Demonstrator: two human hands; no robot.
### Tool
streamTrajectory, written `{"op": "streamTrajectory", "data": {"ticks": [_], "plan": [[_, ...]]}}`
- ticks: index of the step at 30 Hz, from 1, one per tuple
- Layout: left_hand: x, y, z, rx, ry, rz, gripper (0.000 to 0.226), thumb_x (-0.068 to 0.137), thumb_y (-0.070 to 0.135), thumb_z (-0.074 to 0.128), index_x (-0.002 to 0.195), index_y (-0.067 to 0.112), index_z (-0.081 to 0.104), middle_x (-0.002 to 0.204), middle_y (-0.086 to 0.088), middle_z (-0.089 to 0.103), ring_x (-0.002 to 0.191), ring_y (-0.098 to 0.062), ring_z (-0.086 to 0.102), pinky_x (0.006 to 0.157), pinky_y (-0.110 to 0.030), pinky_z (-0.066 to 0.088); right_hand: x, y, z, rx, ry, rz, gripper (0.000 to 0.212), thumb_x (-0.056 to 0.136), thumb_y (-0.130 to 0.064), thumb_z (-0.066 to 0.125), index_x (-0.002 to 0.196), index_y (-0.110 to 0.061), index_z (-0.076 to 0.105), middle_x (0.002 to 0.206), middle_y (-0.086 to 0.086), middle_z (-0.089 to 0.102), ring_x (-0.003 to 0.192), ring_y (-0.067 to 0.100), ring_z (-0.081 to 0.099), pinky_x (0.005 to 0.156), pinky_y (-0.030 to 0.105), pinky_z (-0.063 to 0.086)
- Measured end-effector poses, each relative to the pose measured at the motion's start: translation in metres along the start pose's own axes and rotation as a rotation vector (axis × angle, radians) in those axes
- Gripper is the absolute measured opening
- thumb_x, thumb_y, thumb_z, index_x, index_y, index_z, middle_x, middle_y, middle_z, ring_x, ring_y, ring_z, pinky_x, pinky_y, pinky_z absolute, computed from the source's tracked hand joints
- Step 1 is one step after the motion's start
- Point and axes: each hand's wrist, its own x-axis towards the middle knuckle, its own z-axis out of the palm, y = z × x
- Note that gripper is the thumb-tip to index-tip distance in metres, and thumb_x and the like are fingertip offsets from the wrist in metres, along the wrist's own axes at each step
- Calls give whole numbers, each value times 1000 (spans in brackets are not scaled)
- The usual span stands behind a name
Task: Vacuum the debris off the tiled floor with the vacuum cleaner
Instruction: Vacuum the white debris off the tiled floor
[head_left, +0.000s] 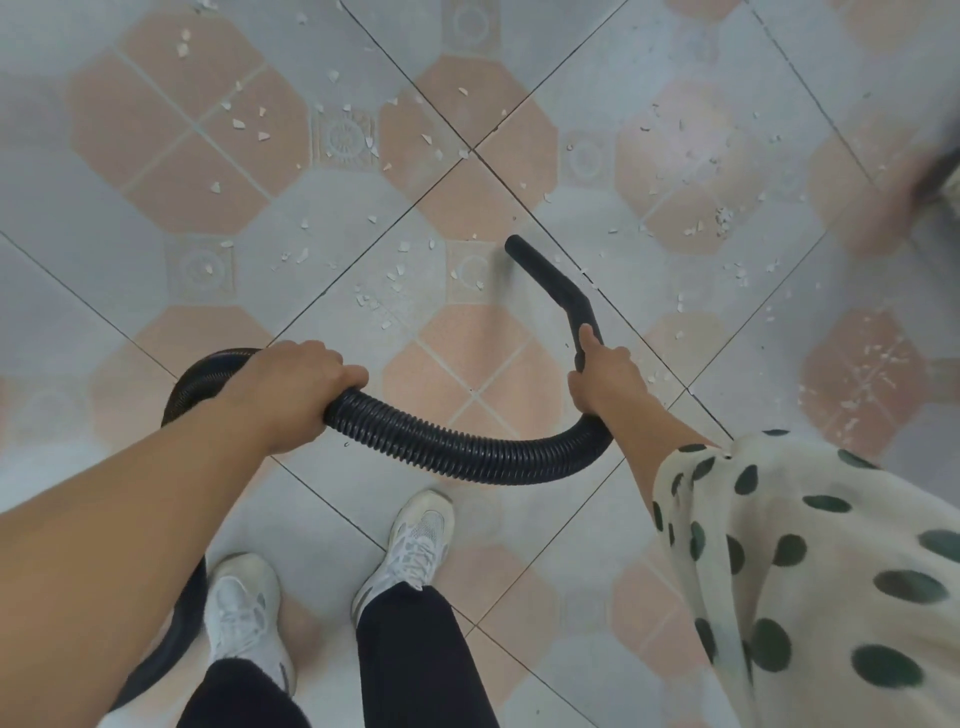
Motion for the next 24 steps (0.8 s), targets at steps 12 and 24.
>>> {"op": "streamTrajectory", "data": {"ticks": [12, 24], "plan": [[-30, -39, 22, 85, 24, 117, 24, 85, 14, 51, 101, 32, 50, 79, 11, 43, 80, -12, 39, 68, -27, 33, -48, -27, 59, 52, -15, -11, 66, 101, -24, 46, 155, -32, 8, 129, 21, 41, 90, 33, 54, 73, 36, 44], [-96, -104, 54, 152, -77, 198, 22, 85, 15, 53, 98, 32, 46, 80, 12, 40, 87, -13, 47, 78, -27, 40, -133, -100, 140, 146, -108, 13, 68, 102, -23, 42, 156, -33, 3, 131, 19, 40, 86, 31, 51, 76, 36, 46]]}}
